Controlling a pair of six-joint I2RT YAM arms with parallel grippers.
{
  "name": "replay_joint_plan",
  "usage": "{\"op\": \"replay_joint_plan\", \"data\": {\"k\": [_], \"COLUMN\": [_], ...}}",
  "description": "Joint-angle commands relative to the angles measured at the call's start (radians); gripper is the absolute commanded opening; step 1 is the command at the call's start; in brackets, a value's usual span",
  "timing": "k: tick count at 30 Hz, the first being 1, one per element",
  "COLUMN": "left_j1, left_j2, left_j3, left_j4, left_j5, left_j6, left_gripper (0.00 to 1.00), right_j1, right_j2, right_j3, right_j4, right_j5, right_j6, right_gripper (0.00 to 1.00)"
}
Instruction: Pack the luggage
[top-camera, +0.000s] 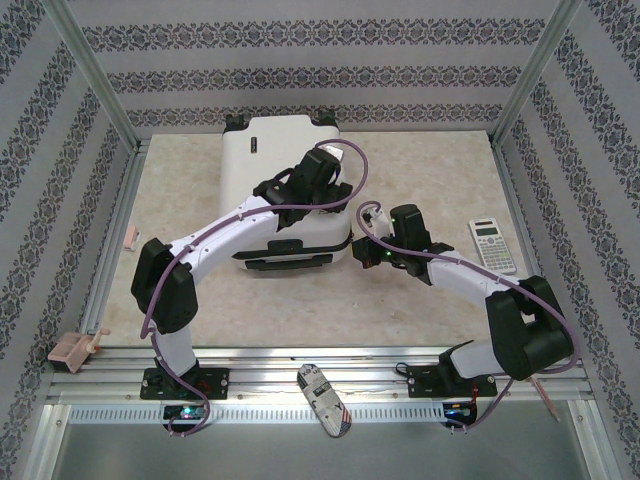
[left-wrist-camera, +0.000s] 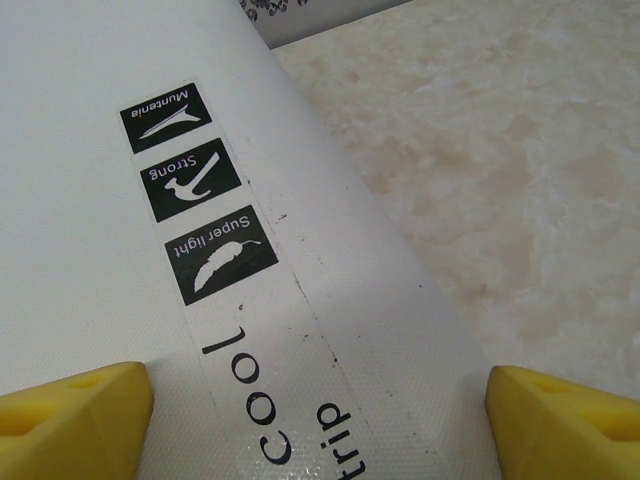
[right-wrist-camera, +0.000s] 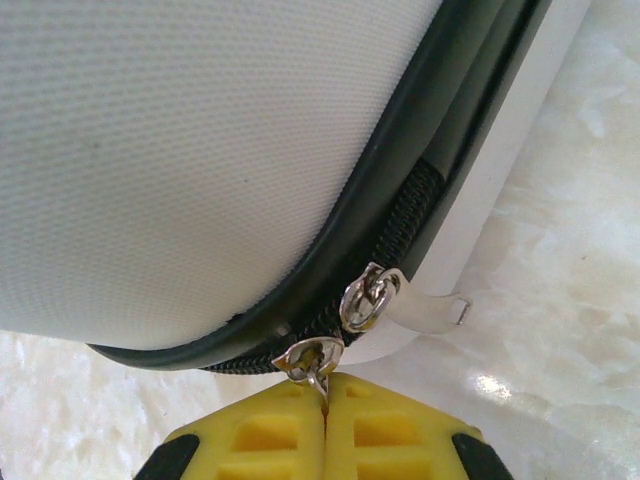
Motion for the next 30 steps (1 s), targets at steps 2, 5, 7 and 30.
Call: {"op": "replay_joint_plan", "data": {"k": [2,5,7,30], "left_j1": [0.034,0.036,0.036,0.042], "left_j2": [0.044,0.043,0.044,0.013], "left_j3": [-0.066,-0.068,-0.071,-0.145], "left_j4": [-0.21,-0.212,-0.21,-0.166], "left_j5": [0.022,0.02,0.02,0.086], "left_j6": [0.015,0.018,0.018,0.045], "left_gripper": [0.85,0.85,0.85,0.83], "right_j1": [-0.047,-0.062,-0.077,-0.18], "right_j2": [-0.022,-0.022,-0.016,0.105], "right_j3": [0.025,0.043,0.06,0.198], "right_j4": [-0.046,-0.048,-0.05,-0.046], "right_j5": [0.13,0.189,0.203,0.02], "right_j6": [0.032,0.062,0.078,0.061], "right_gripper": [0.0,0.0,0.0,0.17]}}
